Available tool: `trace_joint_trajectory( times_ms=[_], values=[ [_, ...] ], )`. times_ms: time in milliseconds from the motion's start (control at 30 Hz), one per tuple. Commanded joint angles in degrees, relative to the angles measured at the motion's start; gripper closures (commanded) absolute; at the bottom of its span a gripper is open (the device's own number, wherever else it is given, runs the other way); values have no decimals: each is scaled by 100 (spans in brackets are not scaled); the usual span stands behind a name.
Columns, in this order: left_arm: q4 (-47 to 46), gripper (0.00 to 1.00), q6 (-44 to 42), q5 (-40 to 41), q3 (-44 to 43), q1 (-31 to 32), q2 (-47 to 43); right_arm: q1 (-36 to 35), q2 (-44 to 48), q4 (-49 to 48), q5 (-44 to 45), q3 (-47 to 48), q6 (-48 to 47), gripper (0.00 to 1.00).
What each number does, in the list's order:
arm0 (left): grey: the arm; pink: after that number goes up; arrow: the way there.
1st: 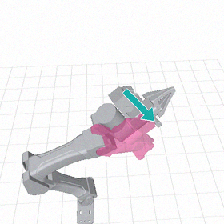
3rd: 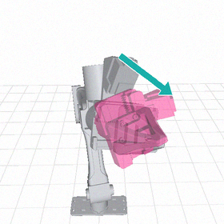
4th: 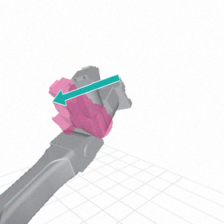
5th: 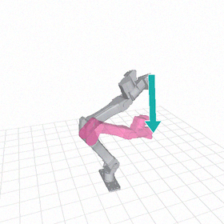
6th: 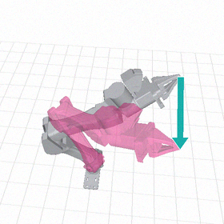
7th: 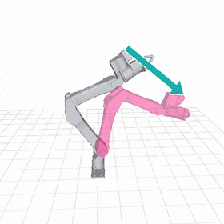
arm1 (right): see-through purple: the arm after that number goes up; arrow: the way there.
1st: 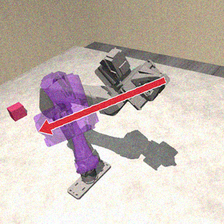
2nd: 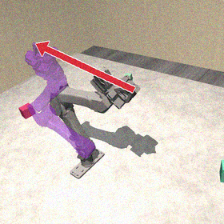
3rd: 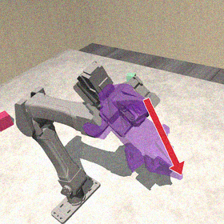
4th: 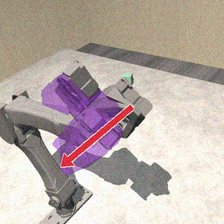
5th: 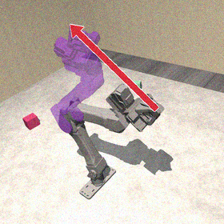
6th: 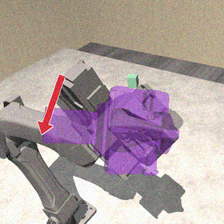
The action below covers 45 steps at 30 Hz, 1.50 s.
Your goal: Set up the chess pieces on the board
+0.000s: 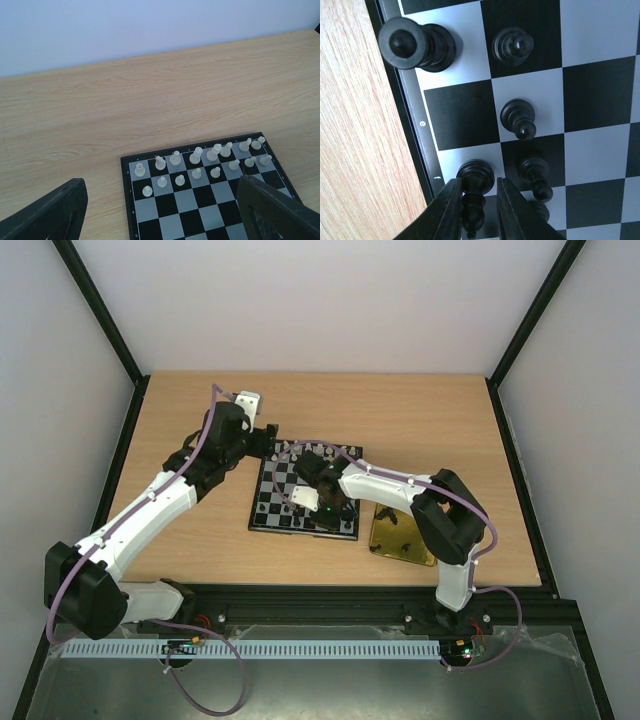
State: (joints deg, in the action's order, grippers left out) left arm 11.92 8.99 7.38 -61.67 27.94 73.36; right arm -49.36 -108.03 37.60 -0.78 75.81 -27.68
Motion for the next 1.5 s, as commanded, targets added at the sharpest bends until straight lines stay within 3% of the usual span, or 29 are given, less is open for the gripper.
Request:
trace_joint_trajectory(
  times_ms=[0, 133, 400, 833, 1033, 1467],
  values=[
    [20, 15, -60, -63, -110, -43, -103, -12, -19, 174, 44, 148, 48, 76],
    [23, 15, -60, -73, -113, -52, -95, 38, 196, 270, -233, 176, 72, 69],
    [12, 15, -56, -124, -100, -64, -85, 725, 938, 522, -650, 64, 224, 66],
    [12, 15, -23, -263, -106, -52, -28, 2393, 2591, 573, -437, -1674, 281, 68],
    [35, 15, -12, -307, -118, -52, -14, 2475, 3186, 967, -198, -2306, -70, 63],
    [74, 15, -20, -395, -146, -43, 39, 2476, 3133, 1448, -103, -2943, -620, 62]
  ],
)
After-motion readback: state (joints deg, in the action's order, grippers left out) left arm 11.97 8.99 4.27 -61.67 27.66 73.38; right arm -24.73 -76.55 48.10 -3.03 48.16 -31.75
